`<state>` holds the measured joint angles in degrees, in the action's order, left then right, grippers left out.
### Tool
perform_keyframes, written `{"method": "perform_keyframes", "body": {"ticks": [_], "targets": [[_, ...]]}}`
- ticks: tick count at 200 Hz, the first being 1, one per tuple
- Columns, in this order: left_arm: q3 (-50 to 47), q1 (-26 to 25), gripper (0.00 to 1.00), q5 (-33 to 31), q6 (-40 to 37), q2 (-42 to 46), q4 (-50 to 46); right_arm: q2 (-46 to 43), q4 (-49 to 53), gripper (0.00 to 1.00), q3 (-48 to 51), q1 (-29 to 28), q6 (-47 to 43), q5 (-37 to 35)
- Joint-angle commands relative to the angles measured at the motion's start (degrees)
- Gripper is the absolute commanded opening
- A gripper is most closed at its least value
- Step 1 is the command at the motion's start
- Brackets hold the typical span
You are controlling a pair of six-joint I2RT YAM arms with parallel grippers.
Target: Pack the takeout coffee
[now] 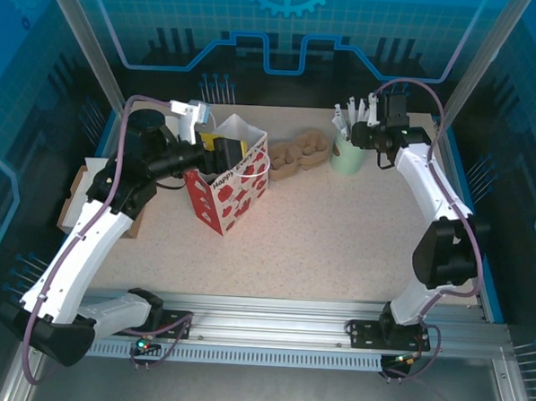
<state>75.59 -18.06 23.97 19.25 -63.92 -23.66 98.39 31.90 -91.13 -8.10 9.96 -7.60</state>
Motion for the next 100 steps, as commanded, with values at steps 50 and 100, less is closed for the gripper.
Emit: {"method": "perform_keyframes", "body": {"ticks": [50, 100], "targets": [[-0.5, -0.5, 0.86, 1.7, -2.1, 0.6, 1.0, 5.1, 1.4, 0.27, -3.6, 1.0, -1.5, 0.4], [-1.2, -0.5, 0.86, 1.4, -2.3, 0.6, 1.1, 3.8, 1.0, 0.12, -4.1, 1.0, -2.0, 0.3]]}}
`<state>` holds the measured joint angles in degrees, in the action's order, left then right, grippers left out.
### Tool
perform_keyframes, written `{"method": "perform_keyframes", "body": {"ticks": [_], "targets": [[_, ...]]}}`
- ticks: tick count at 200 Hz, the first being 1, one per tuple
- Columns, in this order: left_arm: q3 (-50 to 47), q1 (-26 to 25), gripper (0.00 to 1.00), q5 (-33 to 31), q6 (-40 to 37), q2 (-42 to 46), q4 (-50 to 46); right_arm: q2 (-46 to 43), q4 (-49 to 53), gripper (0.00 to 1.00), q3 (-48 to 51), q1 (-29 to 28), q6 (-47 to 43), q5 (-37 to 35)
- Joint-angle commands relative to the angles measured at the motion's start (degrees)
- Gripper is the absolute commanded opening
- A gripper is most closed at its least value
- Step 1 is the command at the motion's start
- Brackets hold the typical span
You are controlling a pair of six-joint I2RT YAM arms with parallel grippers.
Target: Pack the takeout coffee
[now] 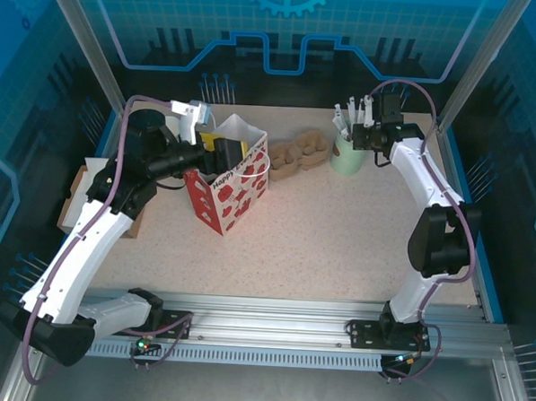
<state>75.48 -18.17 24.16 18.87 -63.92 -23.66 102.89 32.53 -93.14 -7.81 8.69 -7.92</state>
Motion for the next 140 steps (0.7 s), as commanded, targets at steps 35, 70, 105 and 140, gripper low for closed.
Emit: {"method": "perform_keyframes", "body": {"ticks": [35, 70, 105, 140], "targets": [[-1.6, -0.4, 0.86, 1.0, -2.2, 0.6, 1.0, -4.6, 1.2, 0.10, -2.5, 0.8, -1.7, 0.4], [-2.3, -0.4, 0.86, 0.2, -3.0, 0.9, 0.1, -9.9, 2.7, 0.10, -2.4, 0.7, -2.4, 1.2], [-2.2, -0.4, 0.86, -2.2, -3.9, 1.6, -1.5, -17.0, 4.5, 0.08, -1.6, 0.6, -2.9, 1.6], [-2.0, -0.3, 0.86, -5.0, -4.4, 3.3, -3.4, -27.1, 6.1, 0.07, -1.5, -1.9, -3.5, 1.3]]}}
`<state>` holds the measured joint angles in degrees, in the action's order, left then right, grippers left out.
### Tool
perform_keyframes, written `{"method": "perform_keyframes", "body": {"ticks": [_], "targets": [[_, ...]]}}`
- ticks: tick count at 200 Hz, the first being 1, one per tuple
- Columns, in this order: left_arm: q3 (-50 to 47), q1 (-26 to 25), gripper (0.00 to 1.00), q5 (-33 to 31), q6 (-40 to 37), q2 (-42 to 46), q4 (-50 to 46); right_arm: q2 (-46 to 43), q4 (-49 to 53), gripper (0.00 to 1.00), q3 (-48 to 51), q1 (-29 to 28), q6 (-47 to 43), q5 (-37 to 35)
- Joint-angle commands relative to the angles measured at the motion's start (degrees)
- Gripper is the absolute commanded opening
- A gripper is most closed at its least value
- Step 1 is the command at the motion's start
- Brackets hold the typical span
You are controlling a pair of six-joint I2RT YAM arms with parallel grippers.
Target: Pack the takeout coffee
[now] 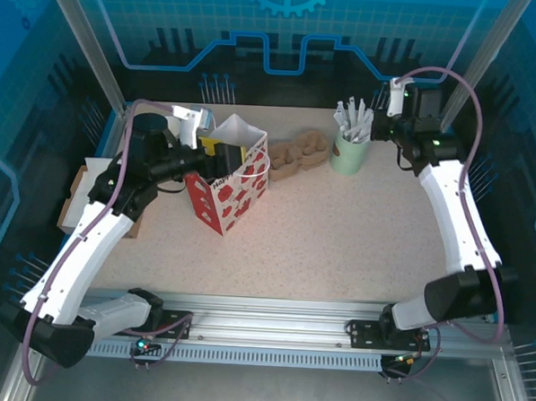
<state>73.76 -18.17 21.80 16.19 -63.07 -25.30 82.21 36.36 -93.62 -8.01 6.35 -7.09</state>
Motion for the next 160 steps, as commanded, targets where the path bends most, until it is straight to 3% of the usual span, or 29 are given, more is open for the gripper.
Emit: {"method": "perform_keyframes", "body": {"ticks": [1, 44, 67, 100, 160], "targets": [[-0.3, -0.3, 0.86, -2.7, -1.8, 2.5, -1.8, -6.9, 2.3, 0.07, -1.0, -1.8, -1.1, 0.6], [-1.6, 0.4, 0.86, -10.3, -2.4, 5.5, -4.7, -14.2, 0.3, 0.06, -2.3, -8.6, 1.5, 13.7], [-3.0, 1.0, 0.86, -14.9, -2.1, 7.6, -5.1, -12.2, 1.1, 0.06, -5.5, -17.3, -0.2, 12.8], [-3.6, 1.6, 0.86, -19.7, -2.1, 9.9, -6.3, -6.2, 2.1, 0.06, -11.1, -25.0, -1.3, 12.9], [-4.4, 2.0, 0.86, -23.2, -3.0, 12.0, -8.0, 5.4, 5.0, 0.06, -16.7, -31.0, -3.6, 9.6]]}}
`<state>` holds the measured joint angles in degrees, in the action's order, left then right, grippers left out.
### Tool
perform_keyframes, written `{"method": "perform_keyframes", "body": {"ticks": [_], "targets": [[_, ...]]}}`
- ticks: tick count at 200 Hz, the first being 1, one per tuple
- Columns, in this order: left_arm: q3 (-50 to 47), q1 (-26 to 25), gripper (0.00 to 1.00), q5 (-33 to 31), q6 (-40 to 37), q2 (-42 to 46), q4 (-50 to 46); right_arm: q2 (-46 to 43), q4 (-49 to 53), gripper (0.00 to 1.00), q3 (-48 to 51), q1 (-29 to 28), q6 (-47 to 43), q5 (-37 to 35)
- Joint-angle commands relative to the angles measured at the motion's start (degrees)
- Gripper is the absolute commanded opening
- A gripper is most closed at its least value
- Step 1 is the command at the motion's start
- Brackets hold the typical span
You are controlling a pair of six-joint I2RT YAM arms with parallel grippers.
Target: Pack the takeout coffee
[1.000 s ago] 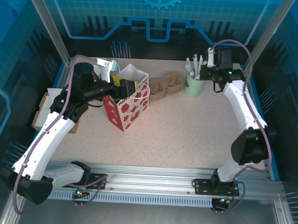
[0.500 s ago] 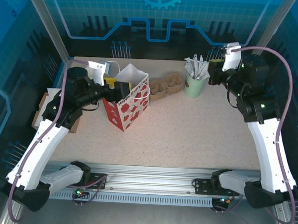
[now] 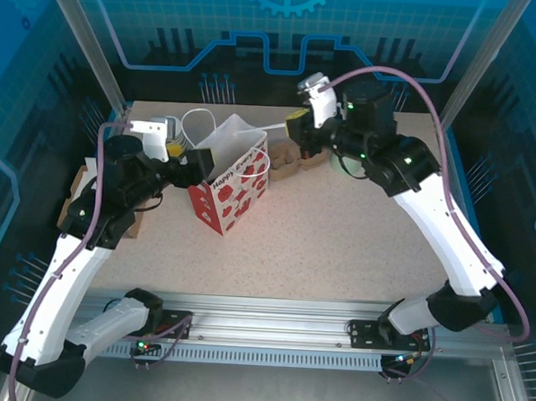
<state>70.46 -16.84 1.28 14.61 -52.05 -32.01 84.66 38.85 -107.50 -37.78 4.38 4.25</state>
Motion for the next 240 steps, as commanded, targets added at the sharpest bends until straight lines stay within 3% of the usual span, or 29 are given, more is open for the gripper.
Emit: {"method": "perform_keyframes", "body": {"ticks": [1, 32, 80, 123, 133, 164, 192, 240], "targets": [[-1.1, 0.7, 0.86, -2.7, -1.4, 1.0, -1.3, 3.1, 2.6, 0.06, -2.9, -1.2, -1.6, -1.8], [-1.9, 0.7, 0.86, -2.5, -1.5, 1.5, -1.1, 9.2, 4.7, 0.06, -5.9, -1.9, -3.2, -5.4], [-3.9, 0.7, 0.86, -2.6, -1.8, 1.6, -0.2, 22.5, 8.7, 0.08, -16.1, -1.9, -3.9, -3.6], [-4.5, 0.8, 0.86, -2.9, -1.9, 1.4, -0.4, 30.5, 11.7, 0.22, -23.7, -2.2, -3.2, -3.3], [-4.5, 0.9, 0.86, -2.7, -1.7, 1.4, -0.4, 30.6, 11.8, 0.30, -24.6, -2.3, -3.2, -3.2], [-5.8, 0.8, 0.86, -0.3, 0.4, 2.4, 1.0, 25.5, 10.4, 0.52, -23.0, -2.3, -2.6, -3.8], [-8.8, 0.8, 0.86, 6.3, 4.2, 4.3, 5.9, 13.6, 3.0, 0.62, -9.7, -2.0, -1.9, -5.6], [-11.5, 3.1, 0.85, -1.5, 6.8, 5.1, 7.1, -7.8, -10.9, 0.73, 20.5, -2.6, -0.4, -6.7]]}}
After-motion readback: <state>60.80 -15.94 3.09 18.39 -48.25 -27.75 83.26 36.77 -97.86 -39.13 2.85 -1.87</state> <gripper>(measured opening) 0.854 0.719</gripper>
